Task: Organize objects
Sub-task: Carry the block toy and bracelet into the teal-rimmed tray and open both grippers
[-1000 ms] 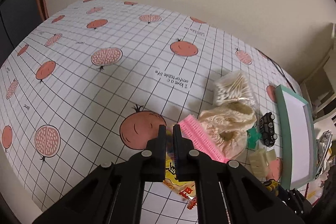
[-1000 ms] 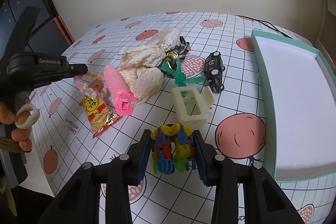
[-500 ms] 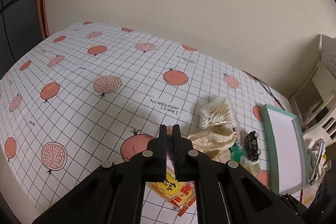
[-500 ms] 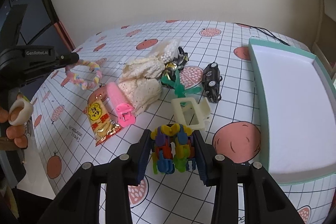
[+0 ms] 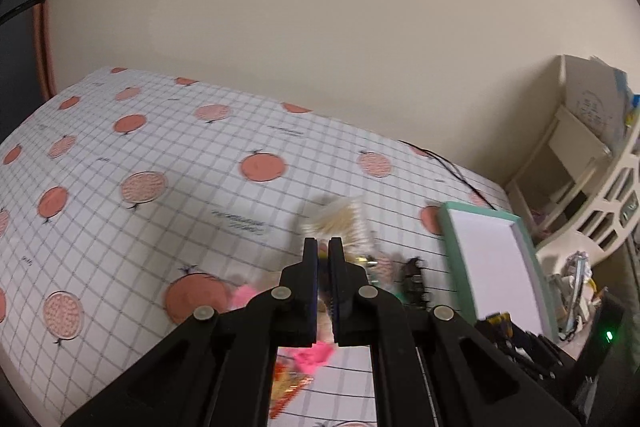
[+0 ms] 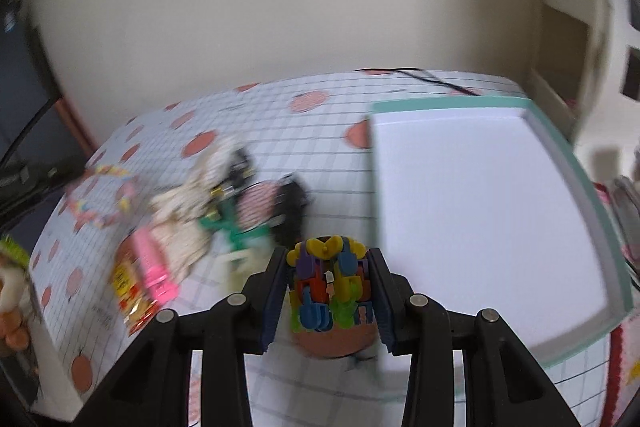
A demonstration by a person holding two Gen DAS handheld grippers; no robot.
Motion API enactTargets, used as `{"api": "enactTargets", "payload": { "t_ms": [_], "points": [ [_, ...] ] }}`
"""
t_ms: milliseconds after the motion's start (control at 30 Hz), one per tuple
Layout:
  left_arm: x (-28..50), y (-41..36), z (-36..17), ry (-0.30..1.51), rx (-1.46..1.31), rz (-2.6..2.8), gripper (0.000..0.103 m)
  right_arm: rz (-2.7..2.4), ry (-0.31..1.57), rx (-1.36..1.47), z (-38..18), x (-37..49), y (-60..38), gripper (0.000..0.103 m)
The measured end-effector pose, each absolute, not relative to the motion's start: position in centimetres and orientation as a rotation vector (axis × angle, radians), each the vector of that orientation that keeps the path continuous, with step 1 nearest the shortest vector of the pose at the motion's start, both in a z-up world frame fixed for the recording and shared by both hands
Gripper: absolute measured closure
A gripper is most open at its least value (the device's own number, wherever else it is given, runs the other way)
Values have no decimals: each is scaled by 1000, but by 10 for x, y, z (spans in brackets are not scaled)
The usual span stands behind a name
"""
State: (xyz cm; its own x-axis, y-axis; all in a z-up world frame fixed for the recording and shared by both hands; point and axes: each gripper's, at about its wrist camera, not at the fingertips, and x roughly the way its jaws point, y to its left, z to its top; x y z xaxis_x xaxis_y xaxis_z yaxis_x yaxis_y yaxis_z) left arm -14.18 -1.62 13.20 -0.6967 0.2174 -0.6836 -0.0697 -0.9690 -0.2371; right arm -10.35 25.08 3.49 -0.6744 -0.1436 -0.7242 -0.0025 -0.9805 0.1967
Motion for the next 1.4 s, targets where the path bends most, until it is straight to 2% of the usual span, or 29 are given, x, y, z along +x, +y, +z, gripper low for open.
{"api": "enactTargets", "payload": {
  "t_ms": [267, 500, 700, 833, 1133, 1400],
  "points": [
    [-142, 49, 137, -200, -1098, 2657, 98, -2945, -391, 1305, 26, -111, 319, 62],
    [-149, 117, 129, -223, -1060, 2551, 98, -3023, -454, 1352, 19, -107, 362, 62],
    [-154, 166, 104, -280, -1084, 2464, 98, -3049, -494, 1370, 14, -103, 382, 62],
    [-167, 188, 89, -383, -1126, 2409, 98, -3047, -500, 1391, 10, -102, 386, 62],
    [-175, 209, 54, -375, -1218, 2377, 98, -3028, -460, 1421, 1, -106, 384, 62],
    [-179, 196, 45, -411, -1307, 2378, 97, -3032, -450, 1370, 6, -106, 380, 61]
  ]
}}
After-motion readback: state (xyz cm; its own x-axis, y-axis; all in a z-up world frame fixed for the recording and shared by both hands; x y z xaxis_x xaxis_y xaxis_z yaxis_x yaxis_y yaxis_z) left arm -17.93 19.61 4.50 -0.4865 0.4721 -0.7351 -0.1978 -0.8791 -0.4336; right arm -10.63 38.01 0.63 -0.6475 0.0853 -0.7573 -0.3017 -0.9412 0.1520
